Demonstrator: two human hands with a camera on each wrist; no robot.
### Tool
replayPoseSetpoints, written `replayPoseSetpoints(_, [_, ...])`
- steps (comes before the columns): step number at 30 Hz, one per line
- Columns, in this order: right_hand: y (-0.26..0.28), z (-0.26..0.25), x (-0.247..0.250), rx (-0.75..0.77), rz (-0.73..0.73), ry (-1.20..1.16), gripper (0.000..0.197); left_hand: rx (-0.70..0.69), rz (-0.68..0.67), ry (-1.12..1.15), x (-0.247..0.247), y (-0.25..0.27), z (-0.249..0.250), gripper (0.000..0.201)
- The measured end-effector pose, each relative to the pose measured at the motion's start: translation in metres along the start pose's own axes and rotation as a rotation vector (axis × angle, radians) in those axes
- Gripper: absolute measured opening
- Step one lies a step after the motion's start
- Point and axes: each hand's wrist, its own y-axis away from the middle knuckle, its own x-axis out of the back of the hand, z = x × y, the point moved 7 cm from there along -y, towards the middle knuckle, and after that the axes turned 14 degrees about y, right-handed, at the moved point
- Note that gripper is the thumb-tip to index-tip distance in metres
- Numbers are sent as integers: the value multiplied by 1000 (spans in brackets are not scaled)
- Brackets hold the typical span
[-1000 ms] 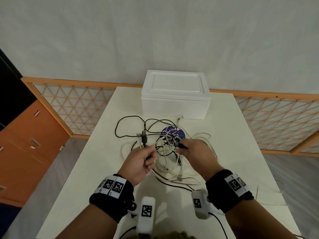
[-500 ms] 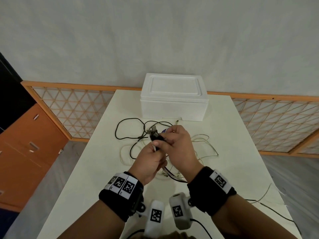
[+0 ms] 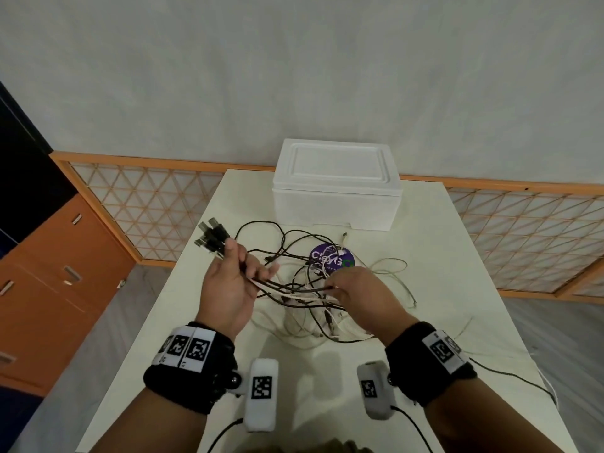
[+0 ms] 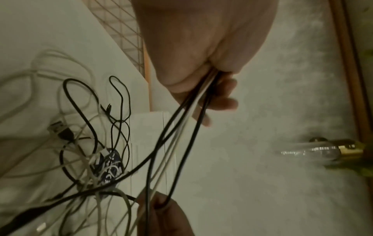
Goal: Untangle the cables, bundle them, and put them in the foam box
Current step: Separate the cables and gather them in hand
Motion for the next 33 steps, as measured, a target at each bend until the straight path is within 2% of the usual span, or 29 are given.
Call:
replayPoseSetpoints(4, [-11, -3, 12, -21, 78, -51, 18, 111, -45, -125, -2, 1, -11, 26])
replayPoseSetpoints(7, [-23, -27, 45, 48, 194, -142, 25, 164, -92, -326, -10, 3, -22, 15])
replayPoseSetpoints(11, [-34, -53, 68, 121, 217, -200, 28, 208, -200, -493, -30, 0, -33, 27])
replayPoseSetpoints(14, [-34, -59, 73, 160, 332, -261, 22, 127, -139, -557, -38, -6, -28, 39])
replayPoseSetpoints(16, [-32, -53, 73, 129, 448, -311, 18, 55, -125, -553, -45, -10, -20, 33])
replayPoseSetpoints(17, [-32, -47, 69, 86, 458, -329, 23, 37, -139, -515, -51, -11, -16, 29])
replayPoseSetpoints(18, [-34, -40, 60, 36, 395, -345, 31, 23, -157, -461, -57, -11, -12, 27])
replayPoseSetpoints(19, [-37, -32, 44, -2, 267, -321, 36, 15, -177, -399, -64, -10, -8, 22])
replayPoseSetpoints(21, [-39, -21, 10, -16, -3, -128, 24, 3, -206, -294, -78, -6, 2, 16])
replayPoseSetpoints(22, [-37, -14, -1, -32, -87, -46, 20, -4, -219, -262, -81, -6, 4, 17])
replayPoseSetpoints(24, [-36, 5, -12, -120, -164, 19, 24, -18, -260, -263, -86, -6, 6, 22])
replayPoseSetpoints(26, [-40, 15, -2, -208, -118, -3, 28, -2, -293, -332, -81, -9, -2, 32])
replayPoseSetpoints(28, [-46, 8, 22, -233, -6, -177, 30, 89, -260, -416, -67, -14, -20, 46])
replayPoseSetpoints(30, [-52, -9, 54, -207, 112, -319, 29, 202, -242, -547, -55, -15, -44, 35])
replayPoseSetpoints(32, [-50, -26, 82, -168, 205, -461, 23, 231, -195, -722, -46, -15, -57, 19])
replayPoseSetpoints(33, [-48, -33, 94, -131, 266, -523, 21, 222, -142, -771, -42, -17, -58, 25])
